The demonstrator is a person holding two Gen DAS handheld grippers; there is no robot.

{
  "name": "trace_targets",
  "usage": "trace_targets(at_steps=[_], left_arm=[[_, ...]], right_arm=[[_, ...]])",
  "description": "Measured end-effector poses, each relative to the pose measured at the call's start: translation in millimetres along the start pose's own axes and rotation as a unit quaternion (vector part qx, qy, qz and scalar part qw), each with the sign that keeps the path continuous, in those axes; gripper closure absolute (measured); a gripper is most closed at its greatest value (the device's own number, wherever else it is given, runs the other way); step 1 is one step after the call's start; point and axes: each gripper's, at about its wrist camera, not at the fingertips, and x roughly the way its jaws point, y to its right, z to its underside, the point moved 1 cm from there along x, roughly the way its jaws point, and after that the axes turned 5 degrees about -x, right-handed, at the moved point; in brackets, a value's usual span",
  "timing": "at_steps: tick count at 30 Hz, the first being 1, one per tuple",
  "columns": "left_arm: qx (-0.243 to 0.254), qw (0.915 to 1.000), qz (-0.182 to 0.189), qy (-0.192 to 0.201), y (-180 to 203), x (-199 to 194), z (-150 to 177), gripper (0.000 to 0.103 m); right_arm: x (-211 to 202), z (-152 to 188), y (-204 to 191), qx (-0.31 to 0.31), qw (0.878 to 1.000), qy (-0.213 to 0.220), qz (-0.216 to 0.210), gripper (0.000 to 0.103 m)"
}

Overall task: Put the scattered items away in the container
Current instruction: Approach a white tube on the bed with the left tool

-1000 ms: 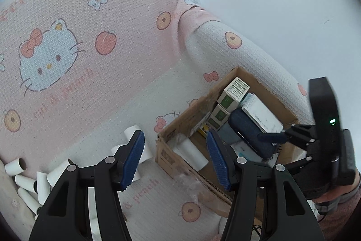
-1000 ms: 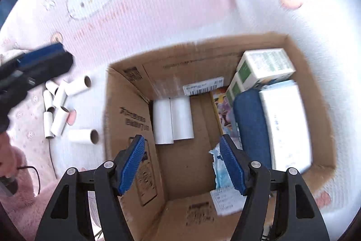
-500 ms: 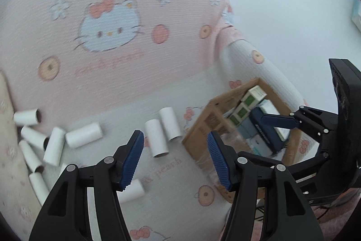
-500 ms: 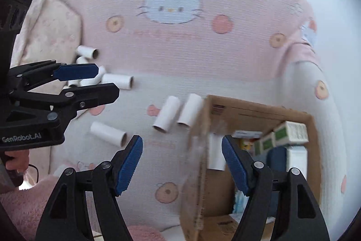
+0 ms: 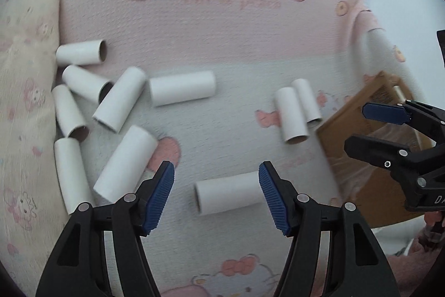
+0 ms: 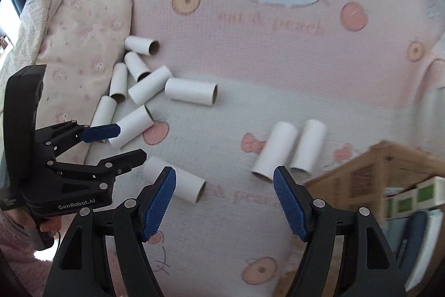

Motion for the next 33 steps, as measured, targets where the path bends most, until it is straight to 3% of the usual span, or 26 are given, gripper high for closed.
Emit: trace_targets(at_steps=[6, 11, 16, 18, 21, 23, 24, 25, 29, 33], left_arm=[[0.001, 0.9996, -0.002, -0.028, -10.7, 29.4, 19.4, 0.036], [-0.037, 0.9977, 0.025, -0.050, -14.2, 47.5, 33.2, 0.036], [-0.041, 0.9961, 0.042, -0.065, -13.6, 56.7, 45.7, 0.036], [-0.045, 0.9958, 0.051, -0.062, -13.1, 57.4, 48.4, 0.037], [-0.048, 0.9952, 0.048, -0.070, -11.9, 64.3, 49.7, 0.048], [-0.046, 0.9956, 0.040, -0.072, -10.7, 68.5, 48.9, 0.050], [-0.044, 0.9959, 0.040, -0.068, -9.8, 69.0, 47.4, 0.050], [-0.041, 0.9965, 0.038, -0.063, -9.0, 68.4, 44.8, 0.050], [-0.035, 0.9973, 0.041, -0.050, -8.5, 71.6, 29.9, 0.050], [-0.039, 0.9967, 0.057, -0.041, -8.8, 81.2, 8.5, 0.050]], right_arm=[[51.7, 5.7, 1.0, 0.006, 0.999, -0.036, -0.008, 0.032], [66.1, 10.8, 17.6, 0.072, 0.995, -0.053, -0.036, 0.032], [74.0, 19.6, 17.1, 0.087, 0.993, -0.060, -0.049, 0.032], [79.4, 22.0, 15.3, 0.083, 0.993, -0.065, -0.047, 0.032], [84.3, 24.9, 12.6, 0.078, 0.994, -0.068, -0.045, 0.033], [87.9, 27.5, 13.0, 0.083, 0.993, -0.069, -0.047, 0.047], [89.6, 28.6, 14.2, 0.091, 0.992, -0.070, -0.046, 0.071], [93.5, 30.9, 17.4, 0.105, 0.990, -0.077, -0.045, 0.082], [106.4, 40.1, 26.4, 0.137, 0.983, -0.093, -0.076, 0.083], [109.9, 37.6, 25.7, 0.129, 0.984, -0.083, -0.095, 0.083]])
